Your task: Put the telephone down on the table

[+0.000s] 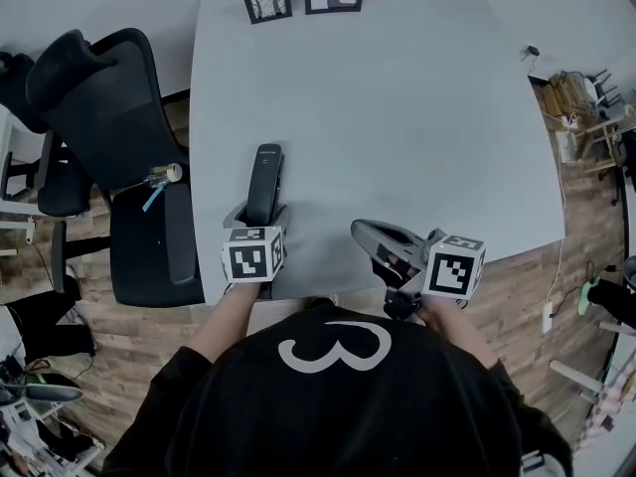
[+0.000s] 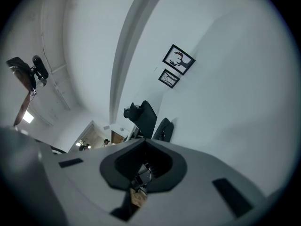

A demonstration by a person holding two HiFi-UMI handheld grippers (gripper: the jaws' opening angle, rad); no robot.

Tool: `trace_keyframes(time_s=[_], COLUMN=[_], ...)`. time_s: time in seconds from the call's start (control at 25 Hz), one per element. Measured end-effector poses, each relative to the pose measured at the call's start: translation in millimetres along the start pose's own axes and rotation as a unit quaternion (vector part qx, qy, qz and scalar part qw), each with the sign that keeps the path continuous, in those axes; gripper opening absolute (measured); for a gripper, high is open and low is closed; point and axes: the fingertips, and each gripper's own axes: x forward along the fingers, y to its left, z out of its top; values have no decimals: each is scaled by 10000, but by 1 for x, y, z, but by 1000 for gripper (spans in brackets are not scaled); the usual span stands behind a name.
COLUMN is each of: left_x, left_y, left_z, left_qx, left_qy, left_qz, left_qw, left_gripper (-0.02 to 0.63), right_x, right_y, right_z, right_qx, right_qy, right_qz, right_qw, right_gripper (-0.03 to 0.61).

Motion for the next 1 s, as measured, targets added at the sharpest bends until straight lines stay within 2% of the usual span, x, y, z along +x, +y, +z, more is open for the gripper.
trace_keyframes(time_s=[0.28, 0.48, 0.72, 0.88, 1.0], left_x=[7, 3, -7, -25, -51], left_y=[-2, -7, -12, -9, -10], left_z=[-1, 2, -9, -3, 8], left_qx=[472, 417, 437, 281, 149], left_qy=[29, -25, -44, -215, -441], left_qz=[256, -89, -286, -445, -660], left_qw=[9986, 9991, 9986, 9984, 9967], left_gripper=[314, 322, 413, 430, 430], right_x=[4, 5, 1, -8, -15], right_y=[2, 1, 4, 7, 9], right_z=[-2, -5, -22, -30, -35], right_qx=[-30, -91, -152, -165, -255], right_qy=[90, 176, 205, 152, 63], right_qz=[-26, -110, -177, -279, -514], right_qw=[10000, 9997, 9995, 9994, 9983], right_gripper=[9, 9, 9, 9, 9])
